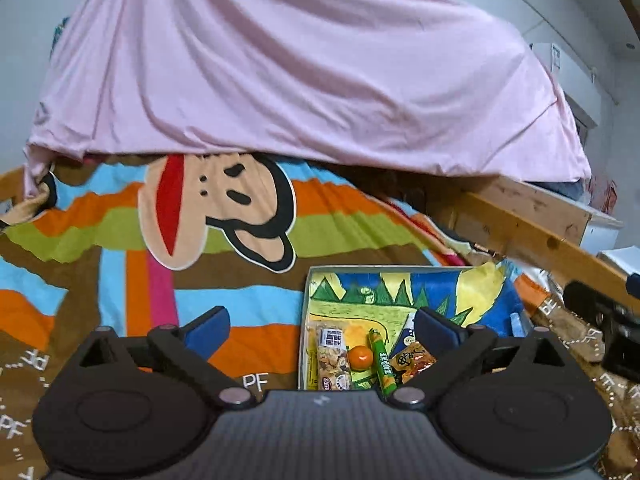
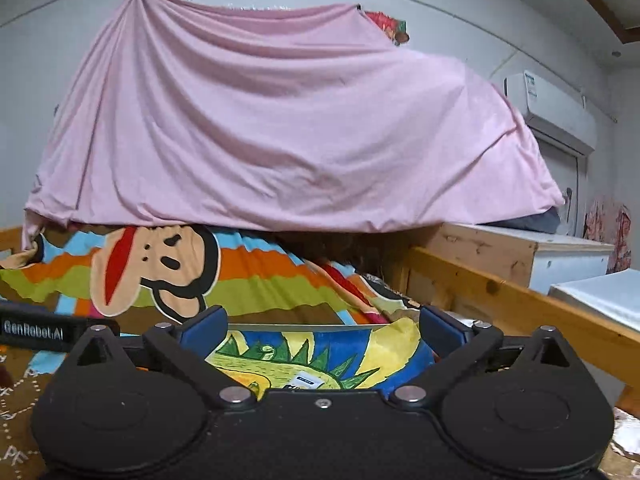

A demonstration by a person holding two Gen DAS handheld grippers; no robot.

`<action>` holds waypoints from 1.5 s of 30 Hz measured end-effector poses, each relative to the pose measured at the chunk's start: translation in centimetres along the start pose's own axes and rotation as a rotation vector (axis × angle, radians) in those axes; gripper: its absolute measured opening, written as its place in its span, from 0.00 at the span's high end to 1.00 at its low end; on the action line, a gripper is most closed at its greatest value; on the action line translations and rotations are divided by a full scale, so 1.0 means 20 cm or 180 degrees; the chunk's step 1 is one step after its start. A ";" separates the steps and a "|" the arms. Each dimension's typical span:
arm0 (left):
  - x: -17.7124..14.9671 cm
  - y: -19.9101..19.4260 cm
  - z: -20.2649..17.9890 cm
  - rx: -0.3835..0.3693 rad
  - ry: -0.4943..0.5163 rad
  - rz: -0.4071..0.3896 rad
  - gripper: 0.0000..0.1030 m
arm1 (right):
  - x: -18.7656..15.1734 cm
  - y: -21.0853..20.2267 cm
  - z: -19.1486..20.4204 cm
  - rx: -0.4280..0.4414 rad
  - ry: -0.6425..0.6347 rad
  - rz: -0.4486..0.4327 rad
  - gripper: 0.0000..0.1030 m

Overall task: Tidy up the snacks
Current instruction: 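Withdraw both tools up and away from the tray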

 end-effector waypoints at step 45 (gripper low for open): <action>-0.44 -0.49 0.33 0.0858 0.0178 0.0802 0.00 | -0.57 -0.54 0.11 0.0290 0.0239 0.1048 0.01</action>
Point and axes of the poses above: each gripper's, at about its wrist camera, not at the fingertips, and y roughly the way its jaws point, z to its left, x to its top, the point moved 1 cm from there along y, roughly the way its jaws point, and after that the axes turned 13 degrees about z, right-handed, at the moved point
